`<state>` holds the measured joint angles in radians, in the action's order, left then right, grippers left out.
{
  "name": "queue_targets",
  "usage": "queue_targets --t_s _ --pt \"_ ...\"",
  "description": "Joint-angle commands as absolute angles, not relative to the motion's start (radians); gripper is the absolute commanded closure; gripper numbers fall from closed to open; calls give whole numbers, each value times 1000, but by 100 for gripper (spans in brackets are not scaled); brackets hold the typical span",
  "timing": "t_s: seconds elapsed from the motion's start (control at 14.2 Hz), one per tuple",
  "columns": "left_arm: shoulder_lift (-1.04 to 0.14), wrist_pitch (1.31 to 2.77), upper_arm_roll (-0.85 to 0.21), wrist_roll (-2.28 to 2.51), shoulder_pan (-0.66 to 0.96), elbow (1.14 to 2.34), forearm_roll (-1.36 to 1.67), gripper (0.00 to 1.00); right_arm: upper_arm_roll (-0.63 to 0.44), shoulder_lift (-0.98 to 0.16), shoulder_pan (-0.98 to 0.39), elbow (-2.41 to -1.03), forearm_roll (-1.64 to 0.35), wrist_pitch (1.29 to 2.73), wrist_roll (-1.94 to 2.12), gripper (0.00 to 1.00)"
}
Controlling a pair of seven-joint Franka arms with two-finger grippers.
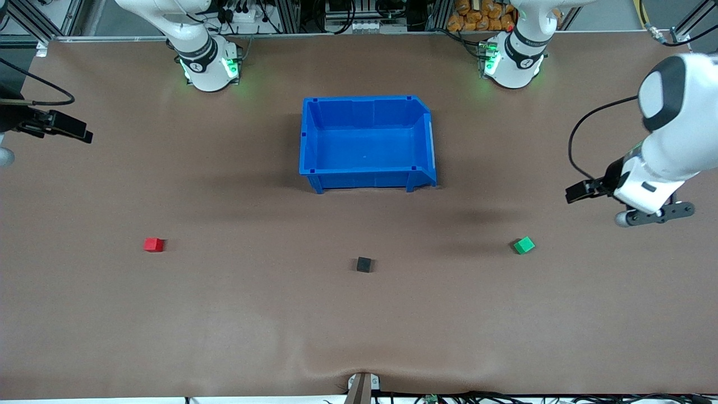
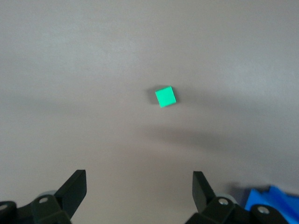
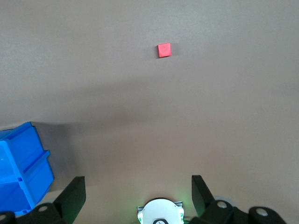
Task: Attach green and red cubes to black cube
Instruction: 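Reach the left gripper down over the green cube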
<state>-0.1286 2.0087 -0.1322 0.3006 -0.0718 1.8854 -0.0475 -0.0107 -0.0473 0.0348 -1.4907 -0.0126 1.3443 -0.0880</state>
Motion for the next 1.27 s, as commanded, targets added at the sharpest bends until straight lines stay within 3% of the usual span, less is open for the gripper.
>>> queue_targets --t_s 0.0,0.21,0.28,0.35,0.85,1.2 --pt "-147 2140 -143 438 -63 1977 -44 0 -3 -51 52 -1502 -28 1350 -80 0" --pt "-237 2216 -144 536 -60 1982 -46 0 -3 -69 58 -1502 -28 1351 -80 0" --pt "-261 2233 -143 560 -54 1979 -49 11 -3 -72 58 -1502 -28 1351 -80 0" --pt "-290 2246 -143 561 -52 1968 -51 13 -3 -74 58 -1502 -28 1351 -80 0" --pt "-425 2313 -141 549 -66 1916 -52 11 -3 -107 67 -1511 -28 1374 -81 0" --pt "-514 2315 -141 563 -66 1836 -49 19 -3 -110 72 -1551 -28 1417 -81 0"
